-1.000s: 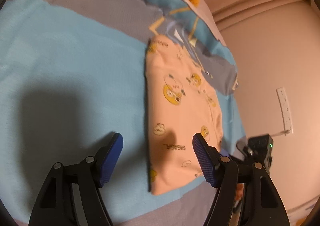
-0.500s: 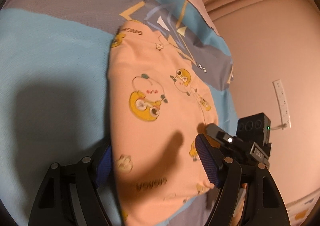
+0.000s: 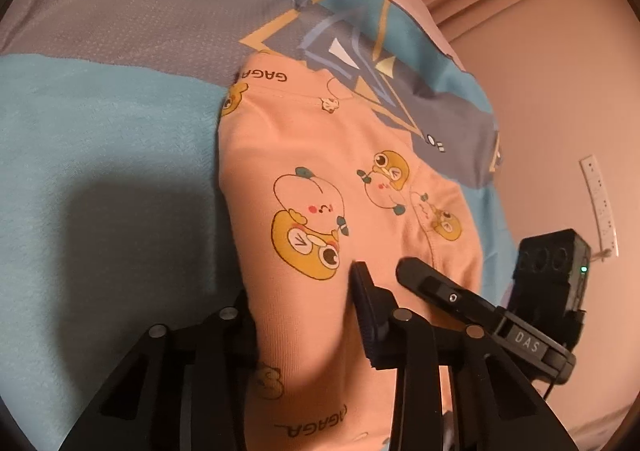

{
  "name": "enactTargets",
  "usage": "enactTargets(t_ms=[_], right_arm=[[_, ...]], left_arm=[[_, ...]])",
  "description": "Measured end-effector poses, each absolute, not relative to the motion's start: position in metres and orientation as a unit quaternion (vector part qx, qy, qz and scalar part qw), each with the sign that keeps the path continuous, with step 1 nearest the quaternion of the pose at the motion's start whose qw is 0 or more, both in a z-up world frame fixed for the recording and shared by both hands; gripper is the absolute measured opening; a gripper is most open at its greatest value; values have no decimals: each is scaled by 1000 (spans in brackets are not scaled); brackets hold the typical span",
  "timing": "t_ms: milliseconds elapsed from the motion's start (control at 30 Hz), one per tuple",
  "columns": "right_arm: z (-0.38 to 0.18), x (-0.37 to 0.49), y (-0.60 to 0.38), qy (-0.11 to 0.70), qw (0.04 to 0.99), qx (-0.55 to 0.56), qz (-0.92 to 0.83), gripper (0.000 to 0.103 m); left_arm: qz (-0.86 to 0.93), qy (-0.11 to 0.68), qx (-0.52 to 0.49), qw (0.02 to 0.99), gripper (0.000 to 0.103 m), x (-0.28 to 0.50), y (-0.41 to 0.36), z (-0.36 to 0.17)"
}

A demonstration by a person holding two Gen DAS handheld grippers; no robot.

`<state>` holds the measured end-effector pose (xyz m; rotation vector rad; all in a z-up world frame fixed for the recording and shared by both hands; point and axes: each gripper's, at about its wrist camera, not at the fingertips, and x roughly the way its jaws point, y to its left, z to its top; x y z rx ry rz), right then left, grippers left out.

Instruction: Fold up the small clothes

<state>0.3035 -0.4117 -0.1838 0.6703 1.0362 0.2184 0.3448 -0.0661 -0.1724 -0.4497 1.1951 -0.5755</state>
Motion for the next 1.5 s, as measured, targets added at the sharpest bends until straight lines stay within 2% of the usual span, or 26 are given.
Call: enactTargets(t_ms=[167,267,833,1500], right_arm=[[-170,300,-398,477,831,272,91,26],[-159,293,-390,463,844,254,88,25],[-123,203,-356,426,866,239,106,25],[-53,71,-296,386,895,176,136,25]], left_arm=[[-252,537,-164,788,23,336,-75,-161],[-245,524,-142,803,20,328,-78,-151],[-241,472,-46,847,20,233,-87,-117],[-231,422,-23,876,20,95,-59,-65]])
